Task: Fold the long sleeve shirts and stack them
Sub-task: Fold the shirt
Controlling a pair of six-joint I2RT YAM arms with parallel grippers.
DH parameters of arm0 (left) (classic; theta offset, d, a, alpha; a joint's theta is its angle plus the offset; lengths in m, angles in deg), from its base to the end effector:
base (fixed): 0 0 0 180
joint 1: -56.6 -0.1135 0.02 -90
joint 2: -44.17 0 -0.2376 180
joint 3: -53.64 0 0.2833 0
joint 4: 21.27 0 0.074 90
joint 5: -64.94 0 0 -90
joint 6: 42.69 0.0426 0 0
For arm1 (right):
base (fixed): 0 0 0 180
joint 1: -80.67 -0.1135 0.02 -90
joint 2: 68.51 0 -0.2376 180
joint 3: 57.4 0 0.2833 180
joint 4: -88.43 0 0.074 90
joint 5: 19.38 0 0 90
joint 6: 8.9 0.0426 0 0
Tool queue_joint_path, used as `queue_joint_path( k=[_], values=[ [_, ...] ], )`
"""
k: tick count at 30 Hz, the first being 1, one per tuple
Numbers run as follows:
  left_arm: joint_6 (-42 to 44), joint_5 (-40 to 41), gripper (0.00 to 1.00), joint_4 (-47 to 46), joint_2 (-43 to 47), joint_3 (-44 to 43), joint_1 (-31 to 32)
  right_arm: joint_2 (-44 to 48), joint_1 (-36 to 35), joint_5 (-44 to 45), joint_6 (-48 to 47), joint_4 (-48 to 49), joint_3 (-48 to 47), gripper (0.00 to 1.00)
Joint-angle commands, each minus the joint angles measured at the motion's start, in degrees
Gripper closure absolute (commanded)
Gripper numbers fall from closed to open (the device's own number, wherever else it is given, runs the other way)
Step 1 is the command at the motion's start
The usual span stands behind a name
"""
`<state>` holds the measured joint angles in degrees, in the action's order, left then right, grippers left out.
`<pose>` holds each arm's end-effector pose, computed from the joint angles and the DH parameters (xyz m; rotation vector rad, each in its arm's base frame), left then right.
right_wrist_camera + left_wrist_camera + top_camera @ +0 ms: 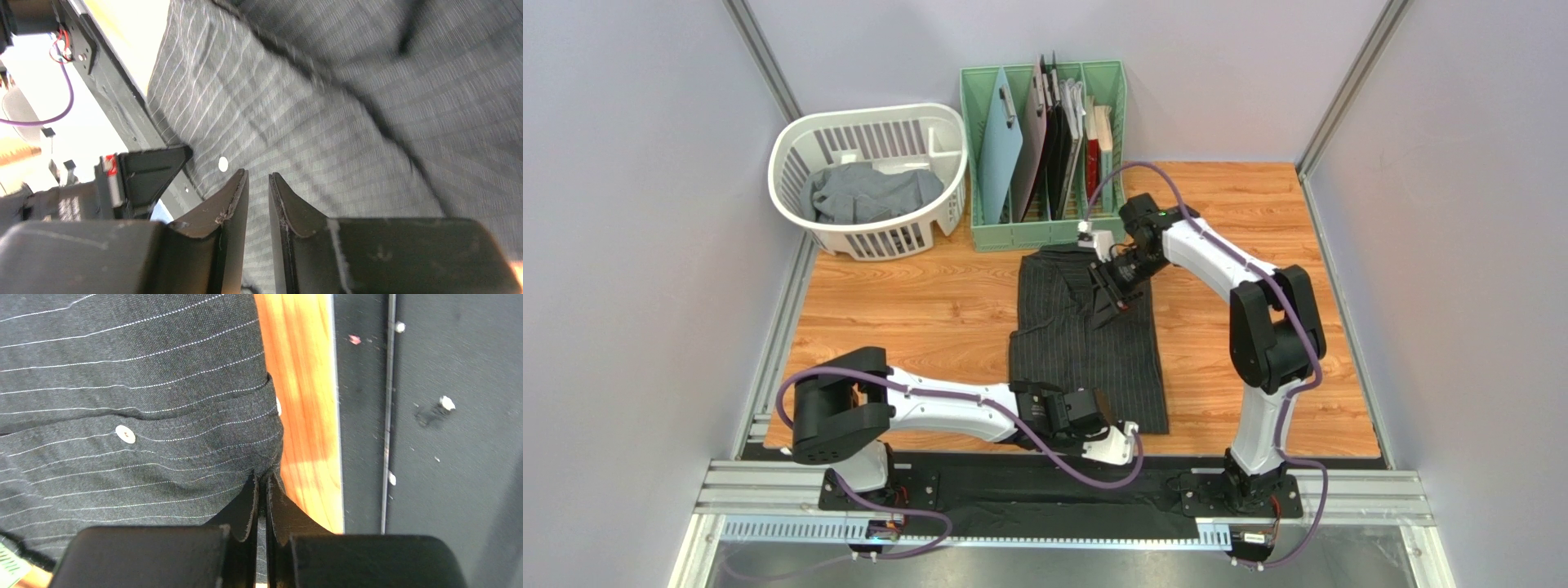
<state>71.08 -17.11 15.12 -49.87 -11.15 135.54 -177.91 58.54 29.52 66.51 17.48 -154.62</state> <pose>0.0694 -0.3245 0.1062 2.0834 1.7177 -0.1036 0.3494 0.1723 0.1725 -0.9674 2.7096 1.0873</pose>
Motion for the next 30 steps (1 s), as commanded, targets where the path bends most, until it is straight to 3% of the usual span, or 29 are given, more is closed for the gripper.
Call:
queue_joint_path(
  k=[1, 7, 16, 21, 24, 30],
  values=[
    [0.23, -8.81, 1.0, 11.06, 1.31, -2.98, 0.16, -6.85, -2.3, -0.04, 1.76, 5.19, -1.58, 0.75],
    [-1.71, -15.5, 1.0, 21.18, 3.25, -7.64, 0.43, -11.09, -3.27, 1.82, -0.79, 6.78, -0.1, 0.74],
    [-2.59, -23.32, 1.0, 33.48, 8.87, -22.22, -1.85, -3.28, -6.61, -0.2, -8.25, 5.02, 11.41, 0.74],
    [-0.84, -26.66, 1.0, 39.29, 7.56, -31.71, -9.23, 0.85, -8.19, -2.4, -10.98, 2.82, 18.0, 0.74],
    [1.71, -27.28, 1.0, 39.39, 6.41, -32.44, -14.15, 2.7, -8.28, -4.25, -12.65, 1.24, 19.51, 0.73],
    [8.47, -27.54, 1.0, 34.47, 1.15, -34.27, -23.29, 2.71, -7.58, -5.83, -16.87, -5.69, 14.87, 0.73]
  ],
)
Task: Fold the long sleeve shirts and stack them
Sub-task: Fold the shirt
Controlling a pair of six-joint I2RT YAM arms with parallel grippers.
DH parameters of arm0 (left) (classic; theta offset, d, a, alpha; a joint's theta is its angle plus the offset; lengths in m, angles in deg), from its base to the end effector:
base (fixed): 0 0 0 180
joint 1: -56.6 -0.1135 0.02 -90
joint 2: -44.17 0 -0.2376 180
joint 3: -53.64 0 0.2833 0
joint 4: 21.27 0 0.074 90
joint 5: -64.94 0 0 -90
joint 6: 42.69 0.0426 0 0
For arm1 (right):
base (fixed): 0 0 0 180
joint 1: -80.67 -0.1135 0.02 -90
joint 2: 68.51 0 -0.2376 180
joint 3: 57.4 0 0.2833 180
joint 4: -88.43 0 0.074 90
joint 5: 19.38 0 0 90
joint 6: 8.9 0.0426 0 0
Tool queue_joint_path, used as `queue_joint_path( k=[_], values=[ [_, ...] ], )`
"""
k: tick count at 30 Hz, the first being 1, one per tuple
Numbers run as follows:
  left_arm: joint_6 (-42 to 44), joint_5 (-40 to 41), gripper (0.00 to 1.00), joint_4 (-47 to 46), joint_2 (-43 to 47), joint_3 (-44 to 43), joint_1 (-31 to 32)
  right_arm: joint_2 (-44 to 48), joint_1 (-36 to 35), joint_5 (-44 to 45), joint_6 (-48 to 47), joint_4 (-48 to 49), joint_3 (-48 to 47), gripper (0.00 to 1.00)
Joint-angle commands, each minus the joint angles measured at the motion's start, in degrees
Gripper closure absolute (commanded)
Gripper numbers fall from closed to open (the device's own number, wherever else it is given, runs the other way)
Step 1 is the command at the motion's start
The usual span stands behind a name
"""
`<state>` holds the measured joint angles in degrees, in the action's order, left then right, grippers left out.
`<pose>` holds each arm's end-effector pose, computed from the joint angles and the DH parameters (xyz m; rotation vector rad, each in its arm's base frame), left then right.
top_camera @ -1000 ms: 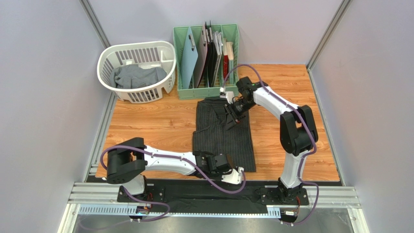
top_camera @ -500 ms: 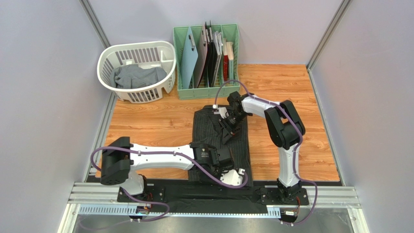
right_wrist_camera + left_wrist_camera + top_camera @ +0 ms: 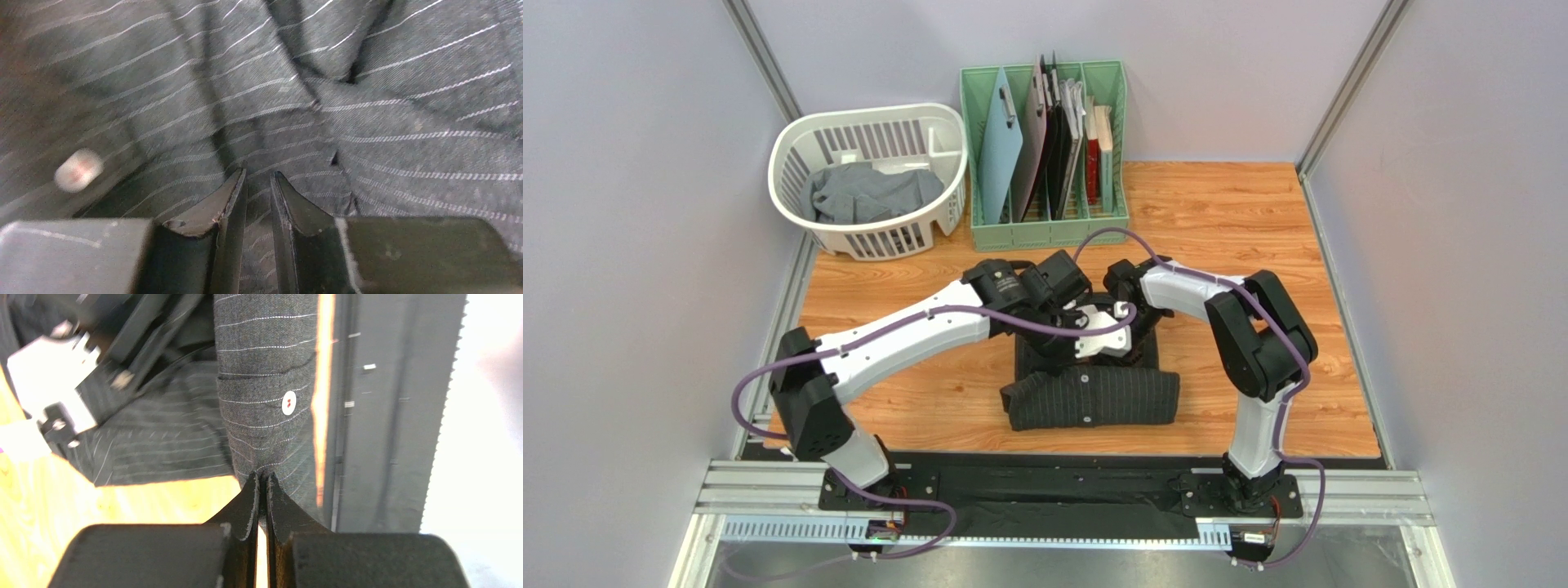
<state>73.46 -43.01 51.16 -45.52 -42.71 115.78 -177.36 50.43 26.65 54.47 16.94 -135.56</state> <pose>0.1666 -0.3048 0.2795 1.9437 1.9705 -0.5877 0.2601 0.1859 0.0915 1.1877 -2.4385 -1.0844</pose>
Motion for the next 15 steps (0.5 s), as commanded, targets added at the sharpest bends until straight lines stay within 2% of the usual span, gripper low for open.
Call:
queue_joint_path(
  k=[1, 9, 13, 15],
  values=[
    [7.15, -1.99, 1.0, -2.36, -4.69, -3.15, -4.24, 2.07, 1.14, -2.97, -4.92, -6.2, -7.6, 0.73],
    [13.75, -1.47, 0.99, -10.27, -11.37, -2.63, -10.22, -3.19, 13.09, 0.19, -1.5, -11.93, -23.79, 0.73],
    [13.4, -1.21, 0.93, -12.3, -19.09, -4.74, -12.94, -5.13, 15.65, 1.77, -0.09, -11.23, -26.7, 0.72],
    [12.7, -1.12, 0.86, -13.09, -21.13, -5.35, -13.91, -5.49, 15.82, 2.91, 0.44, -10.09, -26.18, 0.72]
  ],
)
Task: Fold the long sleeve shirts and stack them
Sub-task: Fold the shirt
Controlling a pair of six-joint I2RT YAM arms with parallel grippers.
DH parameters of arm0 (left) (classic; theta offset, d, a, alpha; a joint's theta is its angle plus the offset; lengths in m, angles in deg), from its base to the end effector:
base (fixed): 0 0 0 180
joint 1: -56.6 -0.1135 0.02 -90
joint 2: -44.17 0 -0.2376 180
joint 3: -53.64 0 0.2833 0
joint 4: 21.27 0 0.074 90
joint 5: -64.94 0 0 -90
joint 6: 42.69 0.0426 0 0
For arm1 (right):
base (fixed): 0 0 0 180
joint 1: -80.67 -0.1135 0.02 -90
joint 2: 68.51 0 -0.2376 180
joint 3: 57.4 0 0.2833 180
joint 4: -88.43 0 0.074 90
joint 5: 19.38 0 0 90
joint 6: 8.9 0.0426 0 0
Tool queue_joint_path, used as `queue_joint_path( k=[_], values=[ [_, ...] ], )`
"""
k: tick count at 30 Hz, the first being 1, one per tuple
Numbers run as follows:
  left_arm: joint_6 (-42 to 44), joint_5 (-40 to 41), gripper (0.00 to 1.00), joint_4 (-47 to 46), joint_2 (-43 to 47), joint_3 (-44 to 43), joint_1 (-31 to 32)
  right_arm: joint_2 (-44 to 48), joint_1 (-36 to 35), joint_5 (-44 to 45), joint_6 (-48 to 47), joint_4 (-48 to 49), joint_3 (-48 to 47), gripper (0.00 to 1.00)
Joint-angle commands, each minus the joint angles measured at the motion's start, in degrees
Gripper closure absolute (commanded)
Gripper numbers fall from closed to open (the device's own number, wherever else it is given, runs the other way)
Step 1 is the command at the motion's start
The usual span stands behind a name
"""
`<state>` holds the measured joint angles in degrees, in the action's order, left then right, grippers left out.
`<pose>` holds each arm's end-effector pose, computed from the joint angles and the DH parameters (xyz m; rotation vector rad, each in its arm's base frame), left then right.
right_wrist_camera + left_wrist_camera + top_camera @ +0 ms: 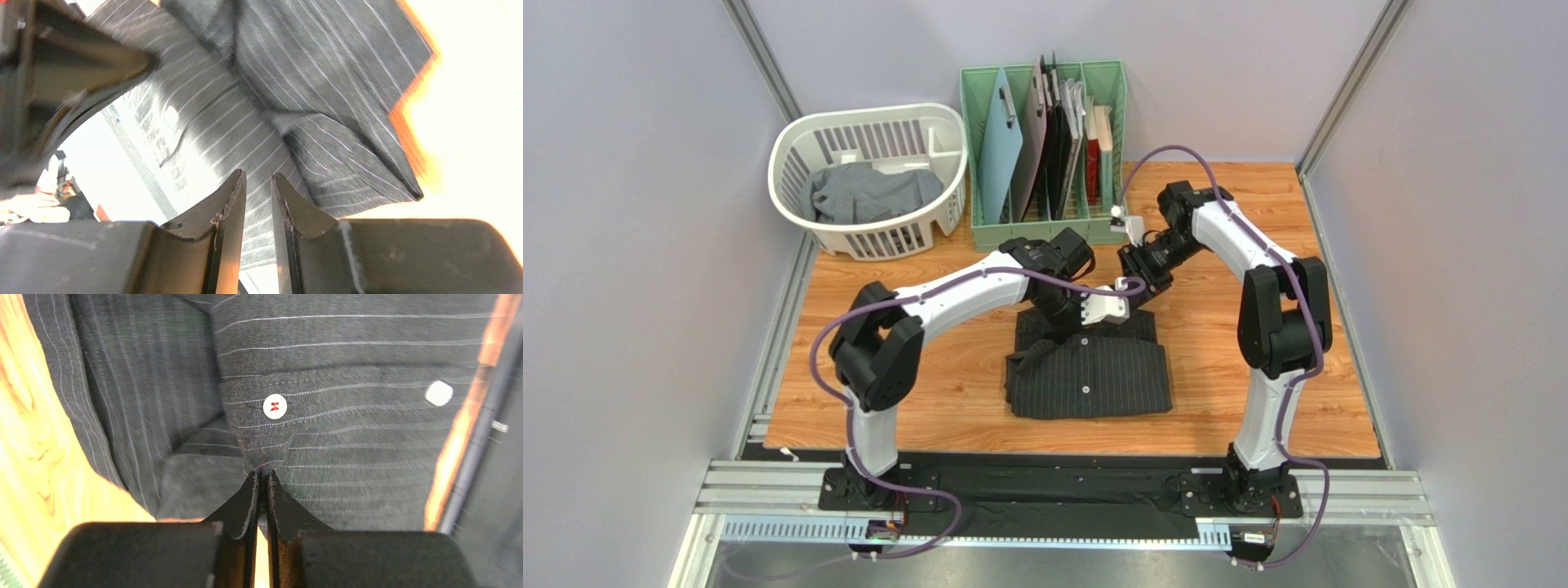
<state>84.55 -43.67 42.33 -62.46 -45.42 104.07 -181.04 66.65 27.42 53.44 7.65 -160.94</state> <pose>0.2643 -0.3082 0.1956 1.9443 2.0196 -0.4988 0.3726 0.1231 0.1836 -1.0122 2.6526 1.1155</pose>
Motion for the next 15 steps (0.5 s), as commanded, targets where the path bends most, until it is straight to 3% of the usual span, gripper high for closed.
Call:
queue_joint_path(
  k=[1, 6, 7, 12, 15],
  values=[
    [1.44, -0.37, 0.82, -4.44, -5.68, -2.82, -2.89, -2.16, -0.48, 2.24, 2.6, 1.21, -0.37, 0.72],
    [1.53, -1.95, 0.58, -3.65, -5.09, -1.78, -3.87, -3.48, -0.74, 2.77, 5.51, 5.88, 2.62, 0.72],
    [1.18, -2.22, 0.46, -4.0, -3.34, -1.16, -3.87, -3.49, -0.83, 2.94, 5.6, 7.02, 4.45, 0.72],
    [-0.76, -1.96, 0.41, -3.39, 0.1, 3.84, -3.78, -3.05, -2.59, 4.79, 6.12, 10.89, 10.0, 0.72],
    [-0.5, -1.52, 0.47, -3.3, 0.72, 7.36, -3.87, -2.87, -3.9, 5.06, 6.65, 12.57, 13.16, 0.72]
  ],
)
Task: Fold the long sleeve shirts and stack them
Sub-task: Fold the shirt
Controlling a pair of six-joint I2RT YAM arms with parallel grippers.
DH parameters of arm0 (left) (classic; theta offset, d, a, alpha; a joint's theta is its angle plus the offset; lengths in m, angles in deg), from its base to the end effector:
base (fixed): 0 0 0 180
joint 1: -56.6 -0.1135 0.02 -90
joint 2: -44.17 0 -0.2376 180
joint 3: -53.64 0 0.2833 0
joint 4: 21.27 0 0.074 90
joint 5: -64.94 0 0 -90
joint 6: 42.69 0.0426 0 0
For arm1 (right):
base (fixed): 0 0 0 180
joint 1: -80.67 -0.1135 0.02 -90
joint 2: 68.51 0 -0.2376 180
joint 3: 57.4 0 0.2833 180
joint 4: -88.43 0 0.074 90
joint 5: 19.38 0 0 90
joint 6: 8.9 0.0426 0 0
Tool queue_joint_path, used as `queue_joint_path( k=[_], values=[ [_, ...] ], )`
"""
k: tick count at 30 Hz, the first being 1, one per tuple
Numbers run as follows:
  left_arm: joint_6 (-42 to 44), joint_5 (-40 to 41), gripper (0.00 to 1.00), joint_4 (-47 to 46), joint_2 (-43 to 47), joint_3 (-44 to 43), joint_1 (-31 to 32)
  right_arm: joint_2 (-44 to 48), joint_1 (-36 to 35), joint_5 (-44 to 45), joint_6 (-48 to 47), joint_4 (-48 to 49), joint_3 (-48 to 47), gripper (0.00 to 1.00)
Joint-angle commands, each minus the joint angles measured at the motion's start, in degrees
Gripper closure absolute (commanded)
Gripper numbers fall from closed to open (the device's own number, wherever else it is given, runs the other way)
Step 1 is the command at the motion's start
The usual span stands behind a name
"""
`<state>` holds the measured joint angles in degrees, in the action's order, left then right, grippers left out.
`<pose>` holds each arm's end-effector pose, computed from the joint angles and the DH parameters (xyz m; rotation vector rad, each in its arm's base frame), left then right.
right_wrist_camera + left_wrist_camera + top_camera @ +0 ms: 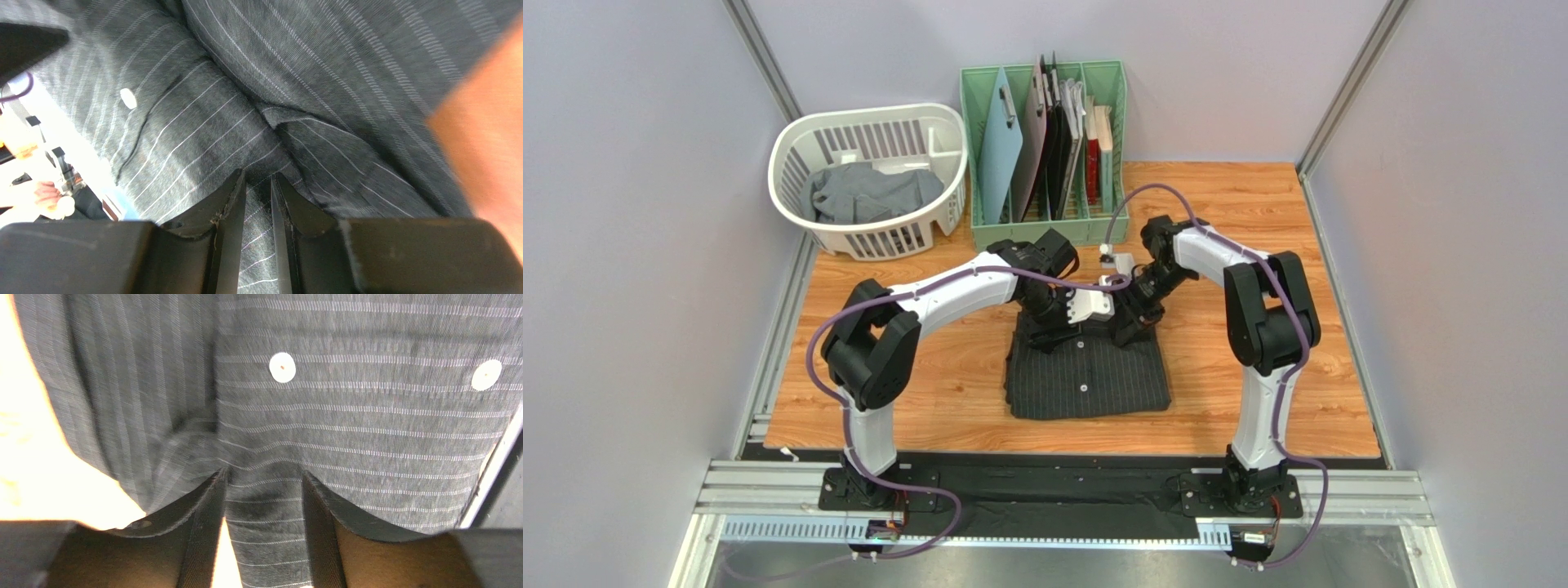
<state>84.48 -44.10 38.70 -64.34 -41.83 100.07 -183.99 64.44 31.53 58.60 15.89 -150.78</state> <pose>0.2842 -0.2886 0.1656 1.8810 2.1071 -0.4960 0.3535 0.1309 0.1147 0.9291 -2.7701 -1.0420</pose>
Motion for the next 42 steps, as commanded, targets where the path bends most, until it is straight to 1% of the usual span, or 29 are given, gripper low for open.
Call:
queue_joint_path(
  k=[1, 3, 6, 9, 11, 12, 14, 15, 17, 22, 24, 30, 36, 38, 40, 41, 42],
  values=[
    [-0.52, -1.25, 0.49, 0.59, 2.95, 4.48, 0.22, 0.43, -2.05, 0.77, 1.67, 5.02, 4.14, 0.73],
    [-1.04, -2.66, 0.53, 1.21, 4.17, 6.68, 0.13, 2.26, -3.28, 0.25, 2.02, 5.64, 7.3, 0.73],
    [-2.1, -5.37, 0.55, 1.82, 6.98, 9.76, 0.22, 4.9, -4.51, -1.33, 2.46, 6.09, 10.64, 0.73],
    [-2.98, -9.15, 0.55, 2.7, 10.84, 12.22, 0.13, 8.6, -4.86, -4.31, 3.25, 4.86, 11.36, 0.72],
    [-2.36, -11.7, 0.54, 2.88, 12.96, 12.93, 0.13, 10.8, -4.86, -6.43, 2.73, 1.96, 10.75, 0.72],
    [-2.36, -12.06, 0.51, 2.27, 15.06, 12.84, 0.22, 11.5, -4.78, -7.48, 2.55, 1.35, 9.61, 0.72],
    [-2.62, -12.42, 0.47, 0.87, 16.48, 12.06, 0.13, 12.64, -4.25, -8.02, 2.46, 0.29, 7.94, 0.72],
    [-2.97, -12.33, 0.44, -0.8, 16.75, 11.62, 0.22, 12.48, -3.99, -8.37, 2.98, 0.37, 6.71, 0.72],
    [-2.8, -12.85, 0.41, -1.43, 15.97, 9.26, 0.22, 10.47, -2.85, -8.54, 4.91, 1.16, 2.59, 0.72],
    [-1.4, -14.09, 0.38, -1.95, 9.46, 5.11, 0.39, 3.43, -1.88, -7.93, 8.7, 4.32, -6.64, 0.72],
    [-1.14, -14.35, 0.37, -4.05, 7.62, 4.93, 0.57, 0.71, -1.88, -7.76, 10.71, 6.51, -8.06, 0.73],
    [-0.26, -14.97, 0.36, -4.68, 2.96, 3.44, 1.71, -5.27, -1.97, -6.88, 15.29, 10.74, -12.19, 0.73],
    [-0.95, -11.54, 0.35, -5.38, -1.61, 2.65, 3.29, -9.32, -2.67, -5.91, 15.21, 11.71, -12.9, 0.73],
    [-0.69, -11.1, 0.36, -5.65, -2.06, 2.73, 3.3, -10.2, -3.19, -5.47, 14.59, 11.89, -12.64, 0.73],
    [-0.34, -11.1, 0.41, -5.74, -2.06, 2.73, 3.38, -10.64, -3.54, -4.85, 14.15, 11.97, -12.2, 0.74],
    [0.09, -11.36, 0.49, -5.39, -1.45, 2.56, 3.38, -10.9, -3.63, -4.59, 13.89, 11.8, -12.02, 0.74],
    [0.27, -11.54, 0.55, -4.95, -1.18, 2.38, 3.3, -10.99, -3.63, -4.42, 13.63, 11.8, -11.93, 0.74]
  ],
)
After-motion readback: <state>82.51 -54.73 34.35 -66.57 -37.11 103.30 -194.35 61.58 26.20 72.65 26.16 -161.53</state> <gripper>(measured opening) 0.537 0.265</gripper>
